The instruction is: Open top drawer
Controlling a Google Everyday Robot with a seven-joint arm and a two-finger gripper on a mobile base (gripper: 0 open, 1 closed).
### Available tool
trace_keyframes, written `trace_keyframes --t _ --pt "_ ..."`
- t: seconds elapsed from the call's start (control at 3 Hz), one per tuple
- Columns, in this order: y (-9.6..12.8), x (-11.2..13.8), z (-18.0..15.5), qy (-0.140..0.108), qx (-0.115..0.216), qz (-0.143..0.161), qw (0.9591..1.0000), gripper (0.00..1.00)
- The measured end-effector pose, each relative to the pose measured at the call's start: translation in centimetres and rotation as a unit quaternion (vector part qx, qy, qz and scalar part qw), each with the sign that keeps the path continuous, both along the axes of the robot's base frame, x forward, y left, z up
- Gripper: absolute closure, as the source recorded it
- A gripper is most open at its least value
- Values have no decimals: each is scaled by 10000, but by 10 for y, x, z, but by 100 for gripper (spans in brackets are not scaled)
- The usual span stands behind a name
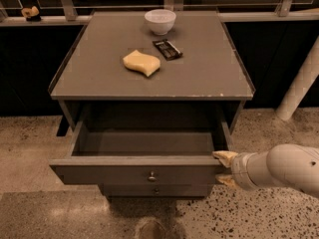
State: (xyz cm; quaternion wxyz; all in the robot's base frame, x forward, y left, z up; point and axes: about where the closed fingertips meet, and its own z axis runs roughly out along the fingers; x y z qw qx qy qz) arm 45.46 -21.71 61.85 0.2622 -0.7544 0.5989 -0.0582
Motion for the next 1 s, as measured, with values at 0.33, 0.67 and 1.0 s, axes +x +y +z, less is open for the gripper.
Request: trace_keyframes --t 0.33,0.67,1.0 --pt "0 -7 -1 10 5 -1 10000 100" --pt "0 -7 0 10 5 -1 10000 100" --pt "0 -14 -1 25 11 -7 10000 100"
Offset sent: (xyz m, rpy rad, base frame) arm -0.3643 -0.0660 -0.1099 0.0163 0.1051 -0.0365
